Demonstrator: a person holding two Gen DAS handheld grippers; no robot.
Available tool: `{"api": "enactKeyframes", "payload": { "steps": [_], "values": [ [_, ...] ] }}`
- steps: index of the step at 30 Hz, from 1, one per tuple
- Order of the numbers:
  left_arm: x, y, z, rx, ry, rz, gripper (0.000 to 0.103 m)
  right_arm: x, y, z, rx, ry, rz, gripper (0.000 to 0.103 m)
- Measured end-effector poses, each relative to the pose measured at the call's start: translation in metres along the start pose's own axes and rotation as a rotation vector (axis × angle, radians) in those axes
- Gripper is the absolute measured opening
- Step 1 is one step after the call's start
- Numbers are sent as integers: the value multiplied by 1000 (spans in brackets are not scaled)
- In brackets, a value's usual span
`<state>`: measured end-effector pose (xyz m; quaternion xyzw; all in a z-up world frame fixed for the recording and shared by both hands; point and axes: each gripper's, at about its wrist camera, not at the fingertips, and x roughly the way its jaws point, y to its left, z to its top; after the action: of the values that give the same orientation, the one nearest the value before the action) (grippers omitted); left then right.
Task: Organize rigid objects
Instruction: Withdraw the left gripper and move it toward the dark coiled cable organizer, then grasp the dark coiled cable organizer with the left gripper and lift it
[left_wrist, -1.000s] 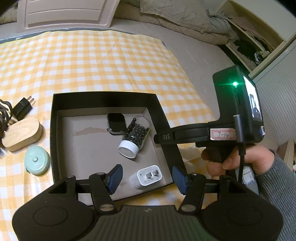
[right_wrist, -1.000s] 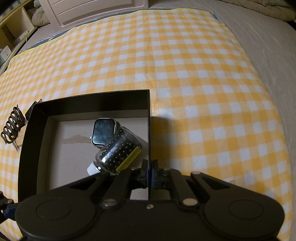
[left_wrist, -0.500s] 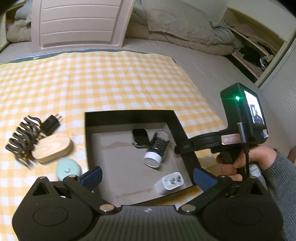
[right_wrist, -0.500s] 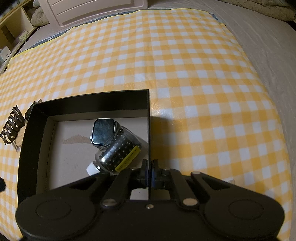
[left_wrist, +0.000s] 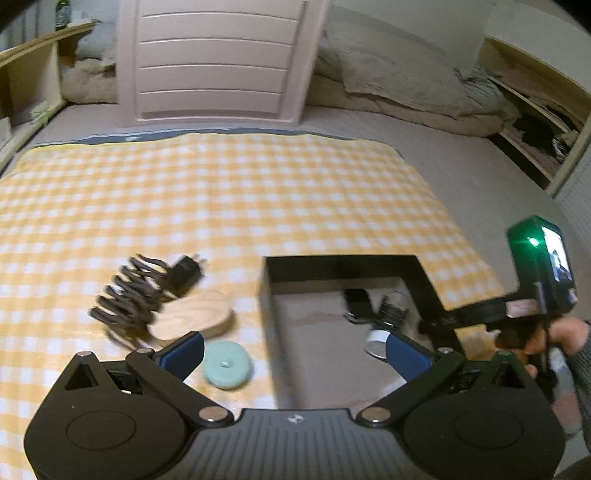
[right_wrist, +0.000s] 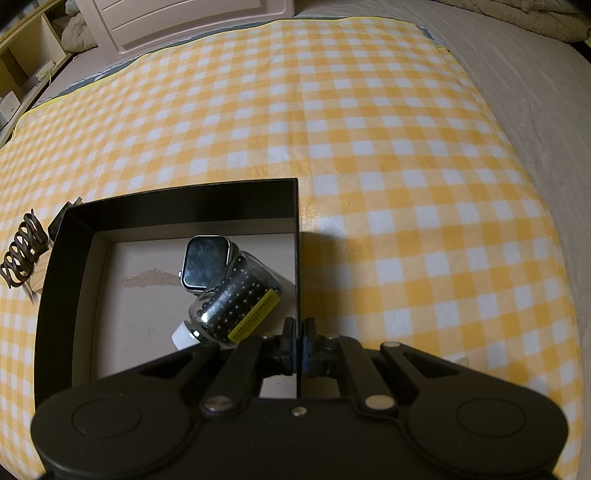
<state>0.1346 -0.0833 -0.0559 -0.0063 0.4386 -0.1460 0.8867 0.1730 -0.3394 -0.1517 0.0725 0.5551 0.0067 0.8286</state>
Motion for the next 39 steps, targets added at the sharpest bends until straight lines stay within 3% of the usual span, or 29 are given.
{"api": "enactKeyframes", "payload": {
  "steps": [17, 22, 31, 39],
  "values": [
    [-3, 65, 19, -56, -36, 164, 103, -1, 0, 0, 1, 0, 1, 4],
    [8, 78, 24, -65, -15, 192, 103, 0, 1, 1, 0, 1, -1, 4],
    [42, 107, 35, -171, 29, 232, 103, -1, 1, 1, -2, 0, -1, 4],
    [71, 123, 47, -42, 20, 200, 102, 0, 1, -1, -4, 0, 3, 4]
  ]
}}
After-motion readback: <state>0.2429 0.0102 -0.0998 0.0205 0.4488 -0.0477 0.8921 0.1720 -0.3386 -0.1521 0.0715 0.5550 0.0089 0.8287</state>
